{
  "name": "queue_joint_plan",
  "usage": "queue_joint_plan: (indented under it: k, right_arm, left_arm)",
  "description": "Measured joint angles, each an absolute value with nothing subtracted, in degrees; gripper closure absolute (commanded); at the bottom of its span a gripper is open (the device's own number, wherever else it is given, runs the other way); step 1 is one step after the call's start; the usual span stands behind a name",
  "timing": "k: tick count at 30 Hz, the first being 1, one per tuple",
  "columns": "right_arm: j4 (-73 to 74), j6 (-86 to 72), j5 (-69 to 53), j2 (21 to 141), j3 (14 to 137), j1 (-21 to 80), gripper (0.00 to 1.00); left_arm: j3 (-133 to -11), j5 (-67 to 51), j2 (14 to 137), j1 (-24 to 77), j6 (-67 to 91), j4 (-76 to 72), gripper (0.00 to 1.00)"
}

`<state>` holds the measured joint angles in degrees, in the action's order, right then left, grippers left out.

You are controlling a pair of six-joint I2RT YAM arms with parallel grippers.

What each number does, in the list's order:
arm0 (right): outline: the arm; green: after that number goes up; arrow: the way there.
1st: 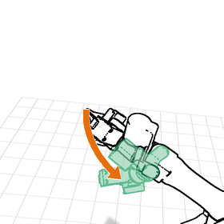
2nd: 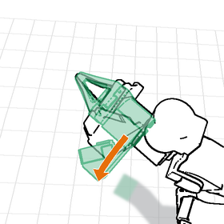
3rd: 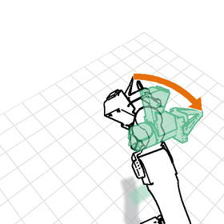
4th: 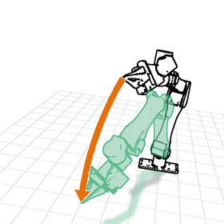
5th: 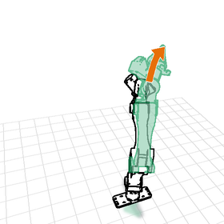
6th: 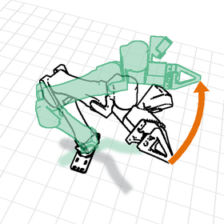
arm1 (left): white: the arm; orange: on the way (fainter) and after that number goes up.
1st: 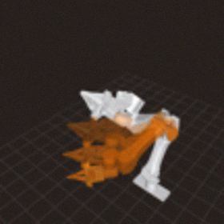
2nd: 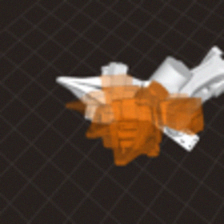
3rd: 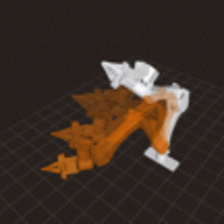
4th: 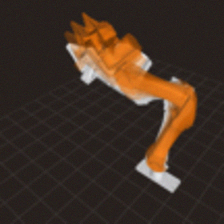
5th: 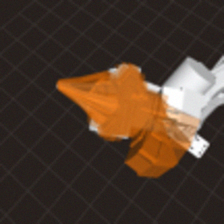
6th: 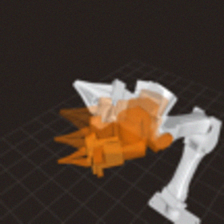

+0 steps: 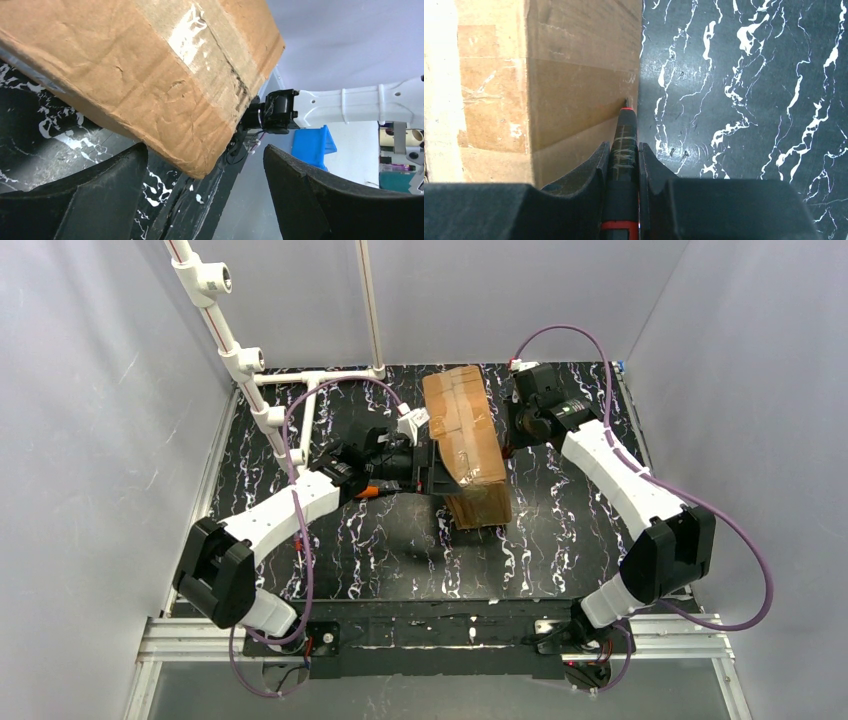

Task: Unpack the express box
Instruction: Adjust the express box at the center of the board.

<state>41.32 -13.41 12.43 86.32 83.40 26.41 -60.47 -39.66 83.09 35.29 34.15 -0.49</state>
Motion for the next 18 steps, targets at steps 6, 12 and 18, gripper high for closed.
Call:
queue_joint_plan:
  k: [6,12,18]
  right_arm:
    - [37.32,-12.71,8.88,86.54,82.15,26.26,0.99]
    - [27.57,-14.17,0.86,87.35,79.11,25.74,0.99]
    - [18.09,-14.92,-7.88,90.63,78.0,25.47,0.99]
  left_arm:
    - [-61.01,-40.4,83.13,37.39,34.46,-2.7,0.16]
    - [-62.26,-40.1,83.15,39.07,35.03,0.45,0.16]
    - [-64.27,-35.7,82.59,39.22,34.96,6.13,0.15]
